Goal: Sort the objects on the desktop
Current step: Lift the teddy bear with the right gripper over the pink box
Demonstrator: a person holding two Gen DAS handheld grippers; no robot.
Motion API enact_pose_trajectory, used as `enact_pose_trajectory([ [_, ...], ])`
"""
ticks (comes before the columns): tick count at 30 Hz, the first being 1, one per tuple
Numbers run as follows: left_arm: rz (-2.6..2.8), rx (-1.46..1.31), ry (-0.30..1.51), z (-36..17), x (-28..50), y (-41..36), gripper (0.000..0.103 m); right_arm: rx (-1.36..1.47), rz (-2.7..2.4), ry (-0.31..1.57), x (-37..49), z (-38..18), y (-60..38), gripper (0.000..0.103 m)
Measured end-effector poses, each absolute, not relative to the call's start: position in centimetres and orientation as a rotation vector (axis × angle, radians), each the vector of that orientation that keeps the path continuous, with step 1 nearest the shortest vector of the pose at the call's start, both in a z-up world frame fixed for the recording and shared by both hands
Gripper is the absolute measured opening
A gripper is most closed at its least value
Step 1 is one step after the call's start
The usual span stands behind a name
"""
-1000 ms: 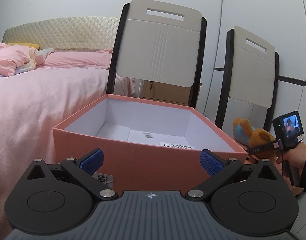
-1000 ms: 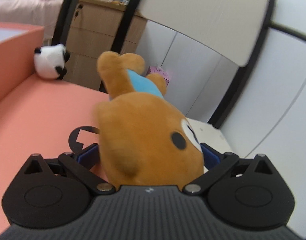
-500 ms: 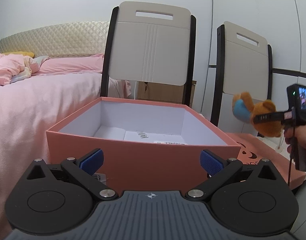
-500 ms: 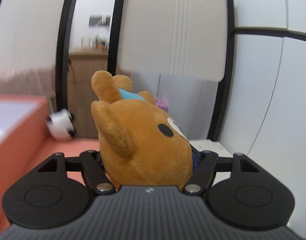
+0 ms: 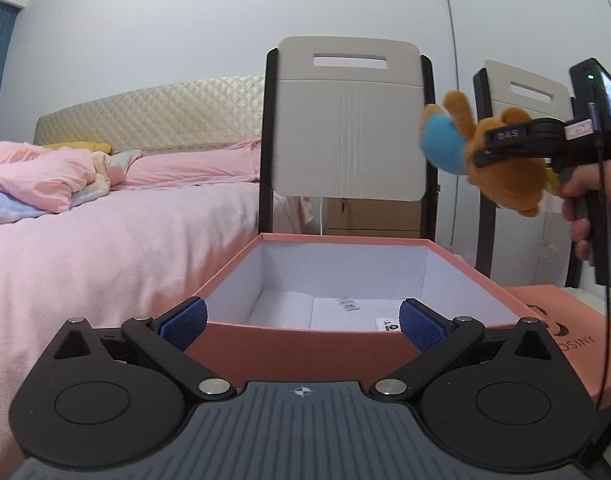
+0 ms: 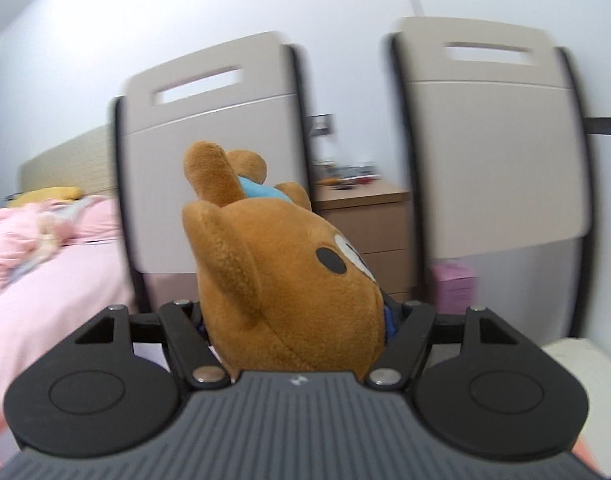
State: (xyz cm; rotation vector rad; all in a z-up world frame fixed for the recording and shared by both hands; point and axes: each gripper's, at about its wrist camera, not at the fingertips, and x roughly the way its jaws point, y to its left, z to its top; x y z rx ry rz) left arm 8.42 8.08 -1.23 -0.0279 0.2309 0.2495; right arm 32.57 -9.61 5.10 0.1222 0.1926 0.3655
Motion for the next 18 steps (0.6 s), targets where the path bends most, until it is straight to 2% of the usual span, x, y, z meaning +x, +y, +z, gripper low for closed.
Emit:
enact_pose_trajectory([
  [11,0.280,-0.091,0.230,-1.0,8.4,9.7,0.103,0.095,0.623,0.424,35.3,2.6,1.1,0.072],
  [18,0.277,-0.093,0.238,-1.0,8.4,9.7,0.103,0.192,0.650,0.568,36.8,0.8,2.5,0.072],
])
